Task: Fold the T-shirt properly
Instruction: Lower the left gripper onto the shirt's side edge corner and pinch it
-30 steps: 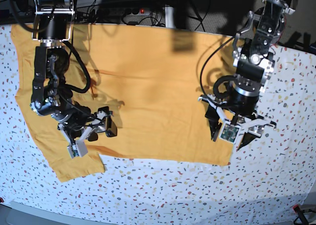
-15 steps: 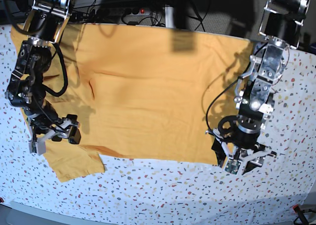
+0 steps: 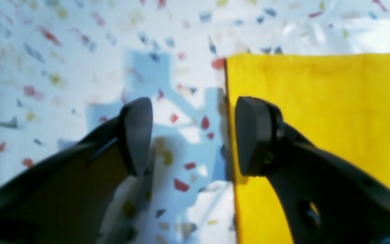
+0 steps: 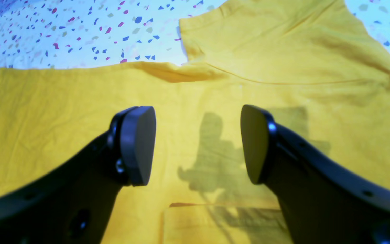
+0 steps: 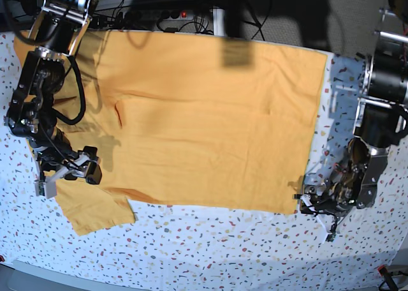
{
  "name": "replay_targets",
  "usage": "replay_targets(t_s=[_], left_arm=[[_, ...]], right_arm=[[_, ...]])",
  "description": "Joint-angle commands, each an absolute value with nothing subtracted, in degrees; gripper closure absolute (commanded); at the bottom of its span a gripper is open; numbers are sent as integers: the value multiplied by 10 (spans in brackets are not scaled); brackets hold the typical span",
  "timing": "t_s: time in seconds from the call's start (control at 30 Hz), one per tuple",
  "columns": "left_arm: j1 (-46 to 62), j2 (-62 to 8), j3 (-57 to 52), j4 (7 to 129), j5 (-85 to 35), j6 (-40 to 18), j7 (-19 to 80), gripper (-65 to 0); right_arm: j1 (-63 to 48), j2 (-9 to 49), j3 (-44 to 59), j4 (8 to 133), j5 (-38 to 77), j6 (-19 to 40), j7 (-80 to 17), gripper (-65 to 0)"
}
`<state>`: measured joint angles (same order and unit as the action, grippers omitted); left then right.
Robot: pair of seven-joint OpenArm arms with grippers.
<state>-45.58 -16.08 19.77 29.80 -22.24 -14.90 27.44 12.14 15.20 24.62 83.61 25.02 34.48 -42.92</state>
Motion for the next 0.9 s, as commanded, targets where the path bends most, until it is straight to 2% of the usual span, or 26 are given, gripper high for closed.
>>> replay_targets(t_s=[0.0, 0.1, 0.23, 0.5, 0.7, 0.87], left_arm=[[-490, -162, 196, 277, -247, -161, 263, -371], [-517, -162, 196, 203, -308, -200, 261, -371], [-511, -162, 196, 165, -362, -236, 251, -371], [-464, -159, 196, 163, -354, -243, 171, -371], [-455, -147, 196, 166, -372, -278, 182, -371], [-465, -123, 196, 173, -371, -279, 179, -371]], right_arm=[[135, 160, 247, 845, 257, 343, -416, -390], [135, 160, 247, 845, 257, 343, -417, -390], [135, 160, 247, 845, 257, 343, -423, -390], [135, 159, 248, 845, 260, 343, -433, -390], [135, 157, 247, 845, 262, 343, -435, -390], [135, 157, 247, 845, 261, 343, -436, -390]])
